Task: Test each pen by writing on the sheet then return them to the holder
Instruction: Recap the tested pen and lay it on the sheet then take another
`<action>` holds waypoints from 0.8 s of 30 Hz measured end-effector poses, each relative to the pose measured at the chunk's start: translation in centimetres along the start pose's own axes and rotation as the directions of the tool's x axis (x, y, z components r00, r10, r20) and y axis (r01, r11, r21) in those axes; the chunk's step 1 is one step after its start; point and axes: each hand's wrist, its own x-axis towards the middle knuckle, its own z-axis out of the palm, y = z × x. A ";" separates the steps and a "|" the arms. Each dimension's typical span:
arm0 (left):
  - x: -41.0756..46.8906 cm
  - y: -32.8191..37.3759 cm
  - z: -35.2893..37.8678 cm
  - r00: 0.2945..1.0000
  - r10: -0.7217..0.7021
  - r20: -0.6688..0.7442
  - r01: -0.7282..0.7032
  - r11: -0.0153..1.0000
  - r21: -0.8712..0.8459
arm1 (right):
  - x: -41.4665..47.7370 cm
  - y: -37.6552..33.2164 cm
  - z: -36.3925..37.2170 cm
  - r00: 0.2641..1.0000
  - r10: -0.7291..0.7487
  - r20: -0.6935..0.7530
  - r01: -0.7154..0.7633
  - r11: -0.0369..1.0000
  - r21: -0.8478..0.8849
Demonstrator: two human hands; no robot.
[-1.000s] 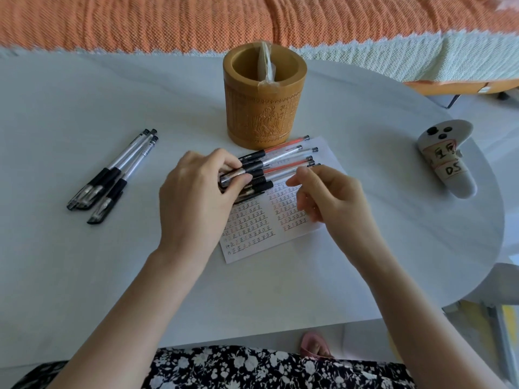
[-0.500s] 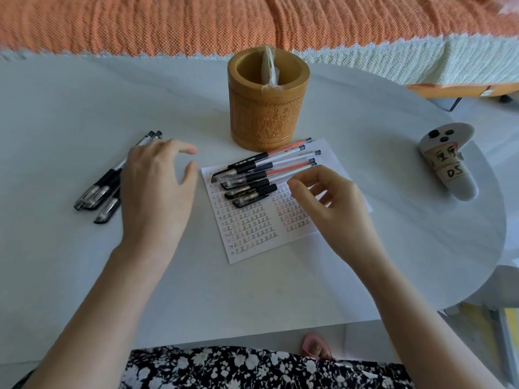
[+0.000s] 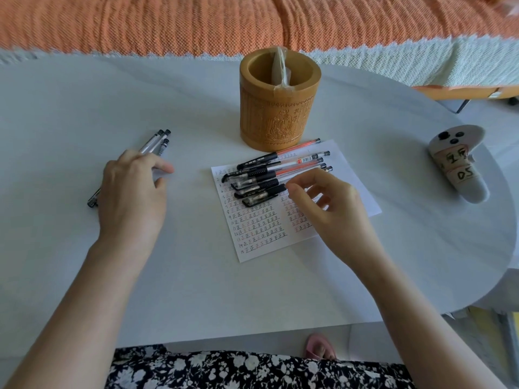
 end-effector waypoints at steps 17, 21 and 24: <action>-3.7 7.3 -0.7 0.876 0.465 0.129 -0.207 0.604 -0.770 | 0.3 -1.1 -0.3 0.987 0.065 0.144 -0.118 0.907 0.405; -4.5 7.9 -0.3 0.875 0.450 0.178 -0.147 0.597 -0.788 | 0.4 -0.8 -0.7 0.988 0.061 0.141 -0.123 0.866 0.485; -4.6 7.7 0.1 0.893 0.401 0.205 -0.143 0.684 -0.715 | 0.5 -0.9 -1.0 0.992 0.089 0.093 -0.127 0.801 0.586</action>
